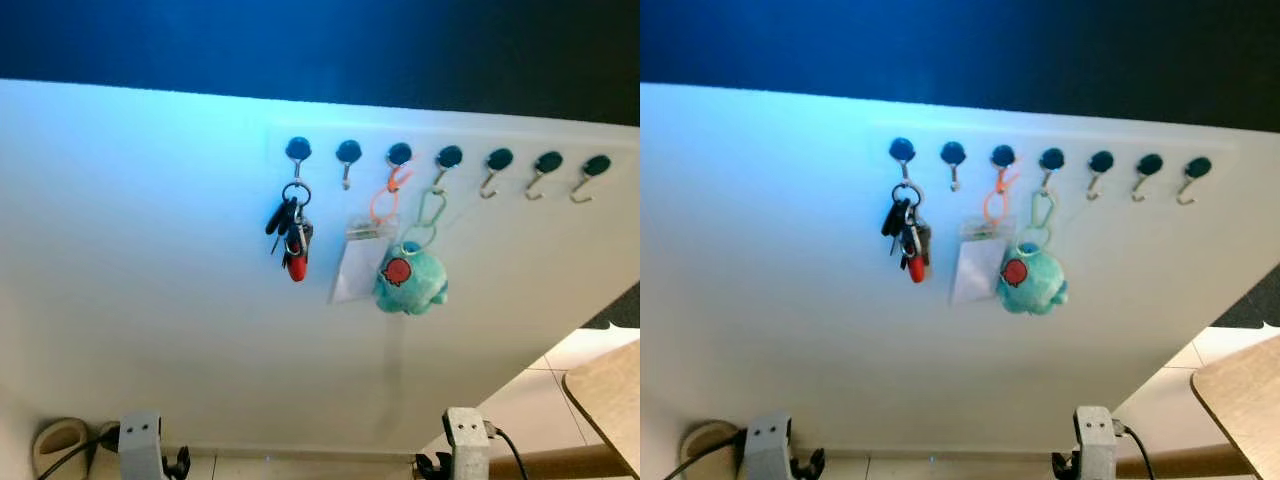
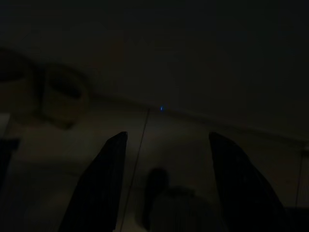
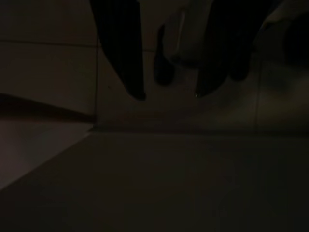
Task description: Hang keys on a hook
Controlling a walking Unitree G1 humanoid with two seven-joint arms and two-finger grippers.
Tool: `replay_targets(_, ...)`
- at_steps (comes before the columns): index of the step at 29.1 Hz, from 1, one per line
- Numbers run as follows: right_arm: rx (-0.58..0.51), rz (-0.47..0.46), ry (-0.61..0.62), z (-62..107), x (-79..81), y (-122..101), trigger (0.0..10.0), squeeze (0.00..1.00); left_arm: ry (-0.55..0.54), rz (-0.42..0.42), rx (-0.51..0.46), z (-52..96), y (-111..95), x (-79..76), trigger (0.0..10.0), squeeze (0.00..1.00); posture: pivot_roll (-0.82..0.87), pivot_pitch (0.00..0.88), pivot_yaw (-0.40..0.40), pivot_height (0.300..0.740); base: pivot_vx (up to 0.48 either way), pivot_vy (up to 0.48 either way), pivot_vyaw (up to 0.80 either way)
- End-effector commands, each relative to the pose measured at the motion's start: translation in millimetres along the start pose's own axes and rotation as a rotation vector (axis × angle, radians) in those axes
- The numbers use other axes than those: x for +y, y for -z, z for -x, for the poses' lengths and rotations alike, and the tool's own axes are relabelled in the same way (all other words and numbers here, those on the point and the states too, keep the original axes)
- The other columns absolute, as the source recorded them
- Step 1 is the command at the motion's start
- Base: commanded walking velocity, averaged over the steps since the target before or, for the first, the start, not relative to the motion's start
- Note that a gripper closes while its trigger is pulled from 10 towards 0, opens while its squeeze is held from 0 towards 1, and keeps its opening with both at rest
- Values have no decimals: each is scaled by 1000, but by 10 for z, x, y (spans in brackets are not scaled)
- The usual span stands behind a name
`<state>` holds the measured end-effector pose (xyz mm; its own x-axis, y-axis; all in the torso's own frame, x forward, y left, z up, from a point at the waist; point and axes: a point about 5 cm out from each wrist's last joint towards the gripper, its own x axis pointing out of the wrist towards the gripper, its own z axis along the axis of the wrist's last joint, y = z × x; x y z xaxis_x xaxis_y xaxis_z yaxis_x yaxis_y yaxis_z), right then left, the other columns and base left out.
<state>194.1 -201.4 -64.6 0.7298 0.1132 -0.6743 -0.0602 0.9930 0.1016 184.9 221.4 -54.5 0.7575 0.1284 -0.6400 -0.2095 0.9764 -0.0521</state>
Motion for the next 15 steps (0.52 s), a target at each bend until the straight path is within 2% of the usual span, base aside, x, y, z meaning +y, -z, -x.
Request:
replay_targets(1, 36, 6, -4, 15, 10, 93, 10000, 0, 1, -7, 42, 19, 135, -43, 10000, 0, 26, 76, -44, 740, 0, 0, 0)
replay_targets(3, 30, 33, 8, -9, 25, 64, 10000, 0, -13, -64, 56, -14, 141, -44, 10000, 0, 24, 63, -37, 740, 0, 0, 0)
replay_targets(5, 18, 31, 53, -23, 5, 36, 10000, 0, -51, -65, 42, -35, 120, -10, 10000, 0, 23, 61, -36, 740, 0, 0, 0)
replay_targets(7, 14, 3, 67, -28, 4, 32, 10000, 0, -67, -32, 25, -43, 100, 4, 10000, 0, 21, 46, -32, 740, 0, 0, 0)
replay_targets(15, 66, 14, 18, -48, 96, 98, 10000, 0, -50, -64, 17, -79, 59, 16, 10000, 0, 23, 30, -23, 740, 0, 0, 0)
